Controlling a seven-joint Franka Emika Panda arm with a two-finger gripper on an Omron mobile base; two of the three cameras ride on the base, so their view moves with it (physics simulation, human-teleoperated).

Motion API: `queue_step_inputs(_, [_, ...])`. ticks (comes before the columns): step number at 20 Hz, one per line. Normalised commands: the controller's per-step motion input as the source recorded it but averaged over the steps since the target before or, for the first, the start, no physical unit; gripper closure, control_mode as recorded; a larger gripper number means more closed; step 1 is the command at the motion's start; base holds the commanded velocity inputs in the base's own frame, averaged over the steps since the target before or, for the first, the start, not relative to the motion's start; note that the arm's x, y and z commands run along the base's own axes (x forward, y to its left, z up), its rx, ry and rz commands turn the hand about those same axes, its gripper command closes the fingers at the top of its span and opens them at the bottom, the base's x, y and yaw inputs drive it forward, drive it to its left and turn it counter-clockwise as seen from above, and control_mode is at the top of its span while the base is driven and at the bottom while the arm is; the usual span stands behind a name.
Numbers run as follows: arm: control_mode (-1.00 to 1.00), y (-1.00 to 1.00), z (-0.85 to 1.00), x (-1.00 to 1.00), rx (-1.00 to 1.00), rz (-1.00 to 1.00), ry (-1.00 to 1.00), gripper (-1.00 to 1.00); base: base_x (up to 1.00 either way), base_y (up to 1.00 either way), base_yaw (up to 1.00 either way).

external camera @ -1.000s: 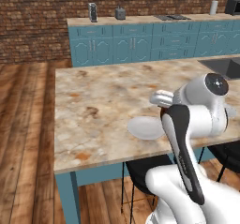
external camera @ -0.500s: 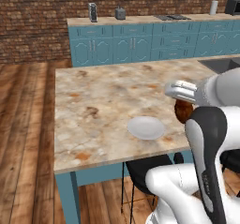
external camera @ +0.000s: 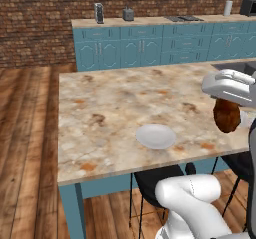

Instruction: Transport the chicken drumstick and potato to the fridge. Place the chicken drumstick on the rack containing meat and place the potato on the rack containing the vegetable, ensuring meats and vegetables are on different racks.

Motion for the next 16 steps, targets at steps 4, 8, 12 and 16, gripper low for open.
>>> queue_step_inputs(4, [1.00,0.00,0.00,0.00,0.00,0.00,0.00,1.00,-0.07,0.11,0.03])
queue_step_inputs(8, [1.00,0.00,0.00,0.00,0.00,0.00,0.00,1.00,-0.91,0.99,0.20])
queue_step_inputs(12, [1.00,0.00,0.00,0.00,0.00,0.00,0.00,1.00,-0.62,1.00,0.41])
queue_step_inputs(16, [1.00,0.00,0.00,0.00,0.00,0.00,0.00,1.00,-0.83,0.47,0.52])
